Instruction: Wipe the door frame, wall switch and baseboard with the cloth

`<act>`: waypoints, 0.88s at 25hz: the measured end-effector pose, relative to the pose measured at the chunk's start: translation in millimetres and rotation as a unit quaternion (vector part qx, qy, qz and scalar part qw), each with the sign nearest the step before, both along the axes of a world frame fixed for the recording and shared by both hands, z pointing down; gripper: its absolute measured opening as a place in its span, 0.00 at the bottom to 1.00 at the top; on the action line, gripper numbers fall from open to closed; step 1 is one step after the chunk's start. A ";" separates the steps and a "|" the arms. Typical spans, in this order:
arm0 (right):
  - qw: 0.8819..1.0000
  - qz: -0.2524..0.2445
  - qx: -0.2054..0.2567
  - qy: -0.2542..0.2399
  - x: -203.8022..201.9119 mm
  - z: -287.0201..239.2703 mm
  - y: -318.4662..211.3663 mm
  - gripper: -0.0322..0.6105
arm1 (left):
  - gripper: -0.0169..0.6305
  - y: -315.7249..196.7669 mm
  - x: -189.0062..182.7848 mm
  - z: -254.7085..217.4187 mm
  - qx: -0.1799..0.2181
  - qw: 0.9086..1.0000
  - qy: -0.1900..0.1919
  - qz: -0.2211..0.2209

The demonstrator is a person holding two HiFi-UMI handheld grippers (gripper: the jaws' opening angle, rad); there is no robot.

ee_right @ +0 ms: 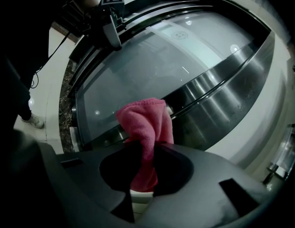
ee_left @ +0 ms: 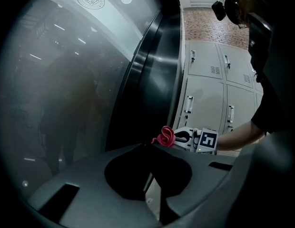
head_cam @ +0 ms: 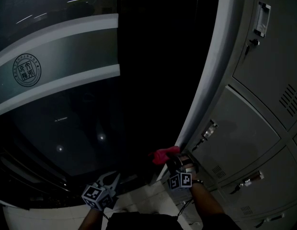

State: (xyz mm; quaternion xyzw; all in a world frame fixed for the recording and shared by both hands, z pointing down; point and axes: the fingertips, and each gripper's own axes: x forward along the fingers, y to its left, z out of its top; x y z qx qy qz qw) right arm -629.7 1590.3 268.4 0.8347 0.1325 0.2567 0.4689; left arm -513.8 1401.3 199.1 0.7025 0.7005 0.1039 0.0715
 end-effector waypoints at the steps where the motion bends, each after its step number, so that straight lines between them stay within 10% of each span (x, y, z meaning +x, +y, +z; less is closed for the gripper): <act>1: 1.000 0.000 0.001 -0.003 0.5 2.5 -0.4 0.14 | 0.02 -0.7 0.6 0.3 0.000 1.000 0.000 -0.001; 15: 0.999 0.008 0.024 -0.047 -1.4 32.9 -7.2 0.14 | 0.02 -7.2 5.1 -2.8 -0.003 1.000 0.001 -0.001; 22: 0.999 0.024 0.023 0.027 -19.3 -56.7 -24.6 0.14 | 0.02 -5.8 11.4 -6.4 -0.012 1.000 0.000 0.008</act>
